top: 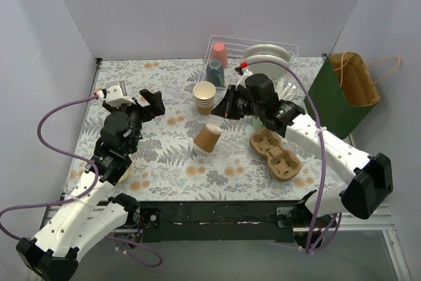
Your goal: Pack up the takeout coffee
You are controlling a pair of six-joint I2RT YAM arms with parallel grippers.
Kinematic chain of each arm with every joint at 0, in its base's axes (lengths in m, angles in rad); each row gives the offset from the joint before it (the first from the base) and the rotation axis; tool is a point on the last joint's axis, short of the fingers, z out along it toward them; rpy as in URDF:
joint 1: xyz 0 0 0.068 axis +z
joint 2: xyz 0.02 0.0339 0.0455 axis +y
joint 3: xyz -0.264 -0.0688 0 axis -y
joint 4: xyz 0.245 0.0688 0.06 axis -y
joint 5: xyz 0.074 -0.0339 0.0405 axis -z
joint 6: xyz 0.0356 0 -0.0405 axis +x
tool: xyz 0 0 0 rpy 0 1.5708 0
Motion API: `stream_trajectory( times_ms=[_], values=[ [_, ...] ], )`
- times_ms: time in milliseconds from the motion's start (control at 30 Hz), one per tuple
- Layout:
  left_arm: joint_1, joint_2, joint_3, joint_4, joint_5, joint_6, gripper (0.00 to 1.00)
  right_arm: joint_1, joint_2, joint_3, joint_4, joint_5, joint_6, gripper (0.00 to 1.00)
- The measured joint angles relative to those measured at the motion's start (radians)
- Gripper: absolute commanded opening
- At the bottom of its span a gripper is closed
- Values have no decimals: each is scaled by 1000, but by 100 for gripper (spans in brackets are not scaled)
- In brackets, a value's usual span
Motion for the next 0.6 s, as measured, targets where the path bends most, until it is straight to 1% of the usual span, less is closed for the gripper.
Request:
stream_trajectory(
  times_ms=[100, 200, 233, 267, 333, 367, 433, 467, 533, 567, 600],
  values=[
    [0, 2, -3, 0, -11, 0, 98, 21, -50, -135, 49, -32, 25, 1],
    [0, 21, -3, -2, -19, -2, 98, 39, -66, -222, 79, -40, 27, 1],
    [0, 31, -3, -6, -22, -10, 98, 43, -66, -243, 80, -34, 17, 4],
    [0, 44, -2, -15, -25, -21, 98, 49, -66, -258, 75, -21, 5, 10],
    [0, 72, 8, -62, -24, -74, 98, 65, -66, -261, 44, 23, -31, 17],
    [0, 88, 13, -88, -22, -103, 98, 76, -66, -261, 35, 47, -46, 28],
    [0, 118, 25, -168, 7, -177, 98, 100, -66, -261, 21, 75, -72, 39],
    [0, 128, 25, -202, 23, -209, 98, 116, -68, -267, 22, 82, -87, 47],
    [0, 141, 24, -295, 66, -290, 98, 147, -88, -308, 60, 69, -122, 54],
    [0, 142, 18, -329, 85, -327, 98, 164, -109, -349, 95, 43, -153, 60],
    [0, 139, 4, -363, 106, -365, 98, 172, -120, -373, 110, 27, -169, 62]
  ],
)
